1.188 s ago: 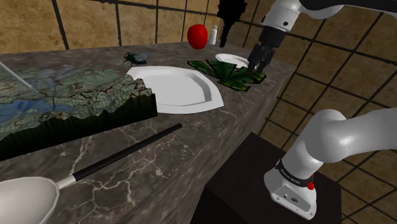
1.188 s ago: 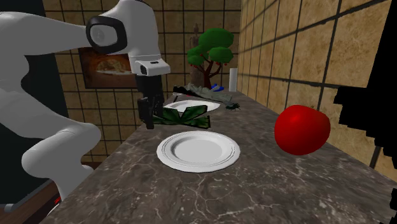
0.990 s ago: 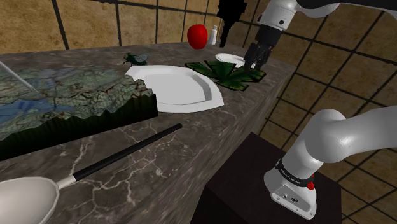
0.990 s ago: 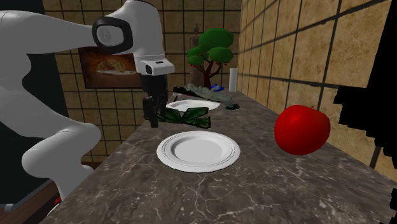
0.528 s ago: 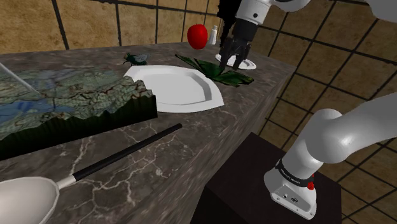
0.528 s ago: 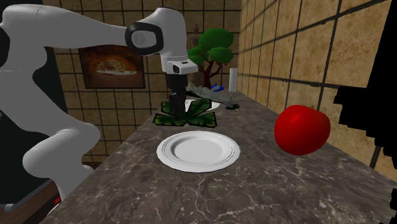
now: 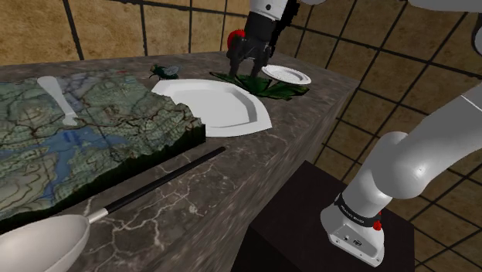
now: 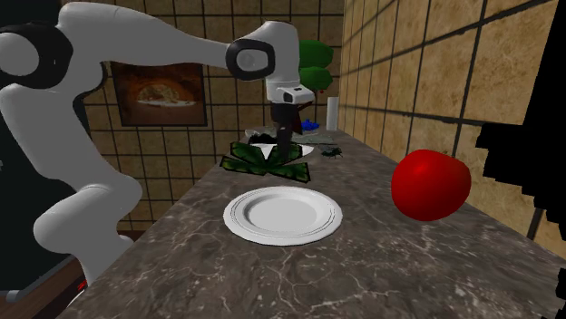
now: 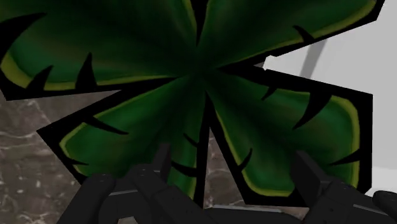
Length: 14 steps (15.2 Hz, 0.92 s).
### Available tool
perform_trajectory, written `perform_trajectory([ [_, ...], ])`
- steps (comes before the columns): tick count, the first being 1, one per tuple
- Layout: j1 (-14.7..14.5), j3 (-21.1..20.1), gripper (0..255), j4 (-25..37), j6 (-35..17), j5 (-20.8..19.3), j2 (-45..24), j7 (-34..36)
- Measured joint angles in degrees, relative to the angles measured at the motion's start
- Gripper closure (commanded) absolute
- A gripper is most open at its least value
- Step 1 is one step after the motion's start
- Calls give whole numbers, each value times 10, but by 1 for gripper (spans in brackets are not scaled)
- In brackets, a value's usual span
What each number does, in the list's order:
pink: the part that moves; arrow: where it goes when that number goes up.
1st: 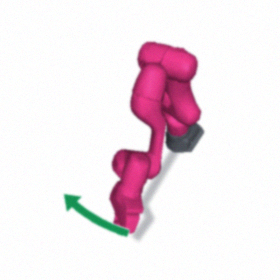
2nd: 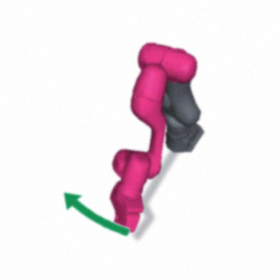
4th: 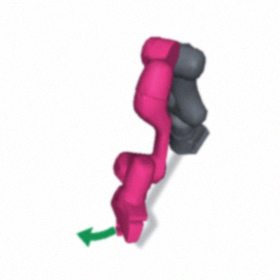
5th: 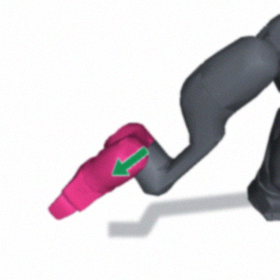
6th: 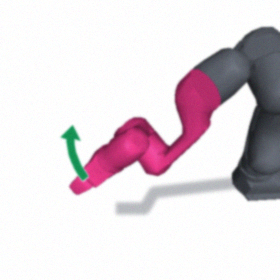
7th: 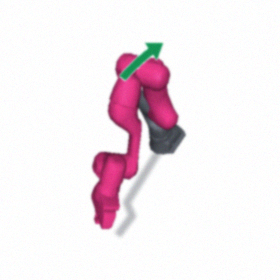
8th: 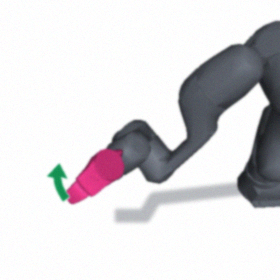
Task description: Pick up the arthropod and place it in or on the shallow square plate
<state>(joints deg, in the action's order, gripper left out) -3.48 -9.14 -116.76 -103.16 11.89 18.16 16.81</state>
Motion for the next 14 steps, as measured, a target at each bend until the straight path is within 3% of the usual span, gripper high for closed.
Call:
perform_trajectory([
  [10, -29, -52, 0, 239, 7, -36, -214, 101],
  [14, -50, -62, 0, 379, 41, -64, -317, 137],
])
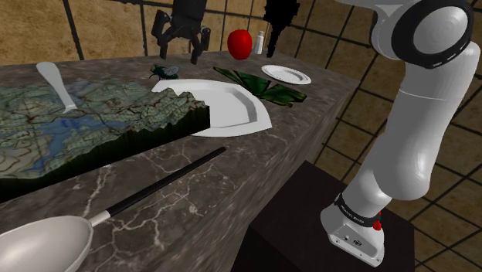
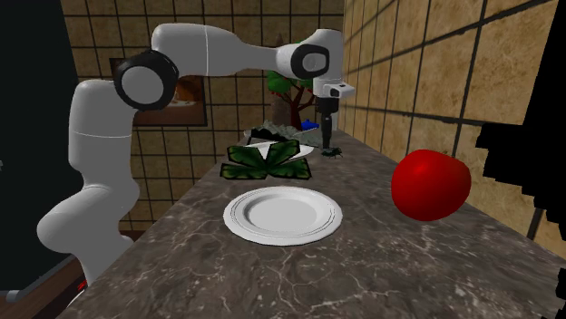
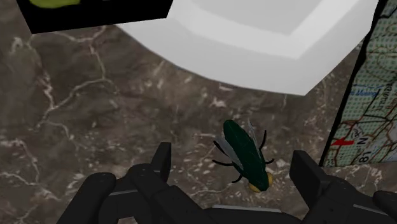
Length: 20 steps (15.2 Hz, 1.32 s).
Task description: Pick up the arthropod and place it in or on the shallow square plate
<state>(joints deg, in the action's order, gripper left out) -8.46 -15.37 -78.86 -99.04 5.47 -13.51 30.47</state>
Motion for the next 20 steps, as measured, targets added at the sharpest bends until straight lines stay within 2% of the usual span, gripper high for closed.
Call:
perform_trajectory([
  [1, -6, -1, 0, 30, 8, -6, -21, 7],
  [3, -11, -2, 0, 44, 5, -10, -38, 13],
  [9, -14, -3, 0, 6, -38, -12, -42, 14],
  [15, -14, -3, 0, 1, -44, -12, -43, 14],
  [16, -14, -3, 255, 1, -44, -12, -43, 14],
  [20, -14, -4, 255, 1, -45, -11, -41, 13],
])
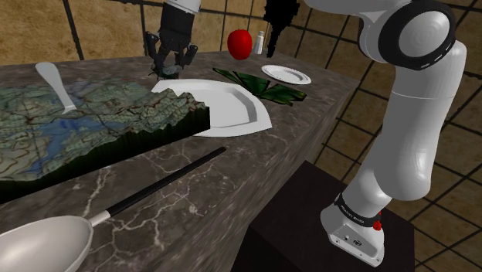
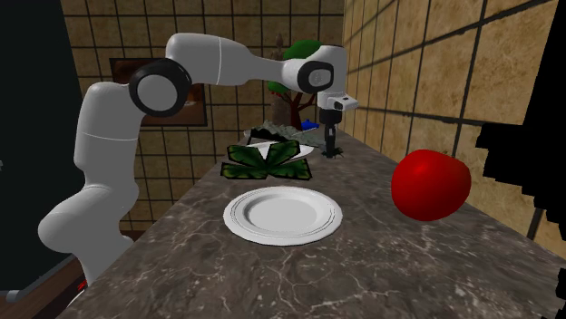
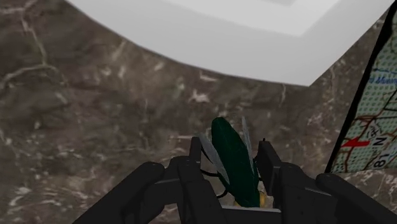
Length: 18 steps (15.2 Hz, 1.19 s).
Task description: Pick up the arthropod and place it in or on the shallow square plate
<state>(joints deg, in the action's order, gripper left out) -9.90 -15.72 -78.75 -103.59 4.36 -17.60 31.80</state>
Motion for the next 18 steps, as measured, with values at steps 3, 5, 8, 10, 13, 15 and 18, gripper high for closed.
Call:
perform_trajectory([
  [3, 1, 1, 255, -3, -2, 0, 2, 0],
  [5, 1, 1, 255, -2, -1, 0, 3, 0],
  [8, 0, 1, 255, 14, 9, -1, 1, 1],
  [10, -2, -1, 255, 32, 26, -2, -4, 4],
  [13, -4, 0, 255, 63, 52, -5, -13, 8],
  [15, -6, 0, 255, 91, 71, -8, -22, 11],
  [18, -9, 0, 255, 126, 100, -10, -29, 14],
])
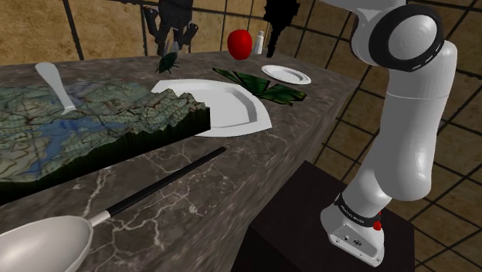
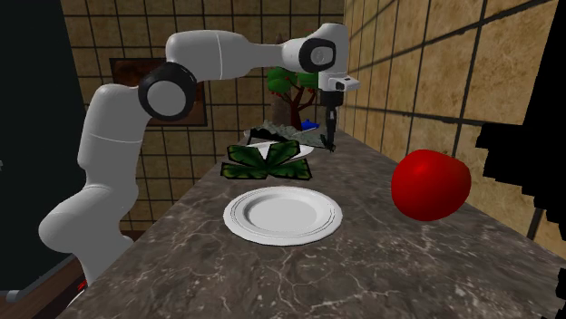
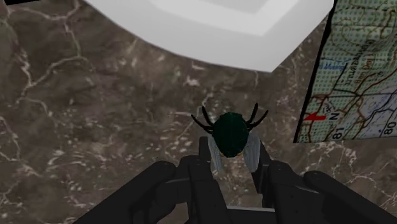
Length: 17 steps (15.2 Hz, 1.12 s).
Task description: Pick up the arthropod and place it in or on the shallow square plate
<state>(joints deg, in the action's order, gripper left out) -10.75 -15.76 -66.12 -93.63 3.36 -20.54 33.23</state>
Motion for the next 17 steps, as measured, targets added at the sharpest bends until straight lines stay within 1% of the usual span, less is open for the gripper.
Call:
perform_trajectory([
  [5, -9, 0, 255, 81, 54, -8, -27, 8],
  [7, -5, -3, 255, 34, 42, 0, 9, 11],
  [10, 0, -9, 255, -69, 13, 19, 87, 17],
  [12, 5, -11, 255, -151, -13, 35, 145, 15],
  [14, 4, -14, 255, -212, -30, 48, 192, 19],
  [17, -1, -19, 255, -282, -42, 66, 253, 27],
])
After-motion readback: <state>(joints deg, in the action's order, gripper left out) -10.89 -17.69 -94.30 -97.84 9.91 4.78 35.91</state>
